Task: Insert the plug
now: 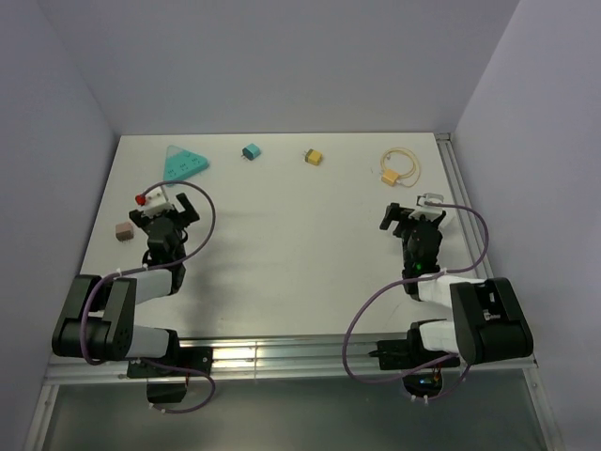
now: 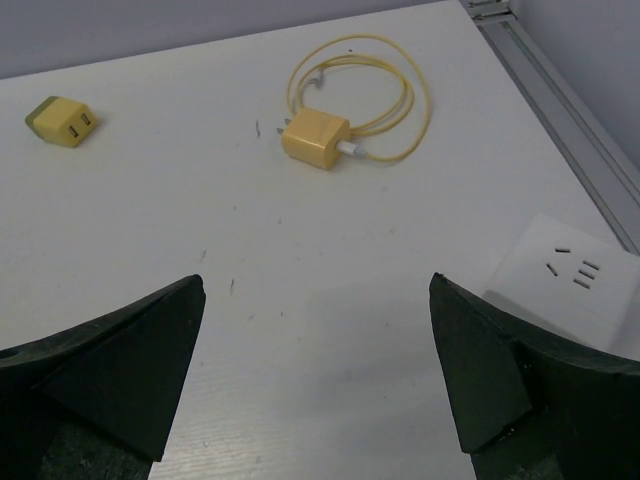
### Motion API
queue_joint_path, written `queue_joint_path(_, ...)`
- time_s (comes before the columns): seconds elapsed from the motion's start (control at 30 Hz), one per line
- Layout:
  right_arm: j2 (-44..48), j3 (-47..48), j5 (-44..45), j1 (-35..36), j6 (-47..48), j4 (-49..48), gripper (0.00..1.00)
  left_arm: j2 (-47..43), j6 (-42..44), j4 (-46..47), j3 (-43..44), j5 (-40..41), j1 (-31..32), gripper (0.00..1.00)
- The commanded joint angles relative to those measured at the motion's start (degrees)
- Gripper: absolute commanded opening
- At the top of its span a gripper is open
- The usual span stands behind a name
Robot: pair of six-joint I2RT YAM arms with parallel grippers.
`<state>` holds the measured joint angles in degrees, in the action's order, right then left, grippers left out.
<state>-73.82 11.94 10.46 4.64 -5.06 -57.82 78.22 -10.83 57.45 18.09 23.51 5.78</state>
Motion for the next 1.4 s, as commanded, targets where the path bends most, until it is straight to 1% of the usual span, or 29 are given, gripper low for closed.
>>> queue_joint_path(0.0,4.55,4.82,10.35,2.03,-0.91,3.74,1.0,-1.31,2.74,-4.79,3.97,8.3,3.44,0.99)
queue_joint_path(0.03,5.17,6.23,11.07,2.12,-1.53,10.21,1.0,-0.96,3.01,-5.41,5.02,9.09,3.8,1.0)
queue_joint_path(0.13,8.24,8.53,13.0,2.3,-3.37,16.49,1.0,-1.83,4.15,-6.55,6.69,11.91,6.25,1.0)
queue_joint_path(0.2,10.44,9.76,13.88,2.47,-5.91,20.19,1.0,-3.06,1.1,-8.05,7.66,11.22,7.05,0.99)
queue_joint_path(0.23,12.63,10.46,15.71,2.56,-9.15,25.34,1.0,-4.55,0.2,-9.62,8.71,9.73,7.22,1.0)
queue_joint_path(0.3,14.57,13.61,16.7,2.56,-11.8,31.6,1.0,-6.14,-1.29,-10.6,9.77,5.0,7.31,0.99)
queue_joint_path(0.33,15.45,15.37,16.79,2.48,-14.08,39.81,1.0,-7.62,-2.17,-11.21,10.99,0.27,7.49,0.99)
queue_joint_path(0.37,16.07,17.22,17.57,2.47,-15.14,43.89,1.0,-8.16,-3.31,-12.96,11.88,-2.04,7.58,0.99)
queue_joint_path(0.4,16.25,21.06,17.93,2.56,-16.55,47.85,1.0,-8.6,-5.93,-13.94,12.67,-3.19,8.01,1.0)
queue_joint_path(0.43,16.34,24.06,20.8,2.48,-21.43,57.29,1.0,-9.56,-11.35,-18.21,15.72,-2.77,8.8,0.99)
queue_joint_path(0.47,16.25,24.09,19.96,2.47,-22.53,57.38,1.0,-9.57,-15.67,-21.82,15.75,-1.72,8.81,0.99)
queue_joint_path(0.53,16.17,25.84,17.06,1.69,-20.88,60.62,1.0,-10.19,-23.15,-29.37,19.77,-1.27,9.51,0.99)
queue_joint_path(0.57,15.64,26.54,17.4,1.25,-21.56,62.2,1.0,-10.1,-26.05,-32.28,20.93,-4.14,9.51,1.0)
queue_joint_path(0.63,12.75,29.88,19.25,-0.24,-24.02,68.07,1.0,-9.4,-27.14,-36.69,23.99,-10.91,9.51,1.0)
queue_joint_path(0.67,11.69,31.02,19.25,-0.95,-24.38,69.58,1.0,-9.31,-28.01,-38.45,25.14,-16.51,9.6,1.0)
queue_joint_path(0.77,6.77,34.8,19.77,-3.85,-26.31,74.16,1.0,-9.74,-31.07,-45.31,27.97,-22.35,9.86,0.99)
queue_joint_path(0.8,5.46,36.47,19.6,-4.2,-26.75,75.13,1.0,-10.27,-31.96,-45.5,27.79,-24.8,9.95,0.99)
queue_joint_path(0.87,2.9,37.45,16.62,-8.49,-26.93,75.75,1.0,-13.25,-32.85,-40.07,23.85,-30.86,10.04,1.0)
queue_joint_path(0.9,2.02,38.67,16.09,-9.29,-26.76,75.93,1.0,-14.66,-32.07,-37.35,22.1,-36.37,9.95,0.99)
queue_joint_path(0.93,-0.42,39.55,15.21,-10.17,-26.32,76.71,1.0,-17.72,-32.32,-32.02,18.43,-37.73,9.95,0.99)
queue_joint_path(1.0,-2.98,42.44,13.98,-12.36,-25.62,77.86,1.0,-20.72,-36.44,-29.86,13.76,-36.96,10.04,0.99)
queue_joint_path(1.03,-4.47,43.16,13.54,-13.25,-25.27,79.08,1.0,-22.39,-38.46,-30.2,13.12,-35.3,10.04,0.99)
queue_joint_path(1.1,-7.64,44.74,11.78,-16.23,-24.56,79.53,1.0,-20.66,-40.23,-35.28,15.03,-35.89,10.13,1.0)
queue_joint_path(1.13,-8.78,45.09,11.17,-17.12,-23.34,79.62,1.0,-17.43,-40.06,-37.22,18.62,-40.08,10.21,0.99)
queue_joint_path(1.17,-9.75,45.79,10.81,-17.82,-22.89,79.97,1.0,-16.0,-41.1,-36.89,19.52,-43.16,10.13,0.99)
queue_joint_path(1.23,-13.01,47.99,9.68,-19.58,-21.84,81.02,1.0,-14.59,-43.47,-32.08,17.97,-48.53,10.21,1.0)
queue_joint_path(1.27,-13.97,48.78,9.15,-19.93,-21.66,81.29,1.0,-15.02,-47.14,-29.01,16.21,-51.43,10.21,0.99)
queue_joint_path(1.3,-15.02,49.66,8.1,-20.2,-21.48,81.46,1.0,-15.72,-48.31,-24.71,13.58,-51.63,10.13,1.0)
queue_joint_path(1.37,-16.17,50.72,6.86,-20.73,-20.17,81.64,1.0,-17.48,-48.59,-23.88,12.94,-52.24,10.13,1.0)
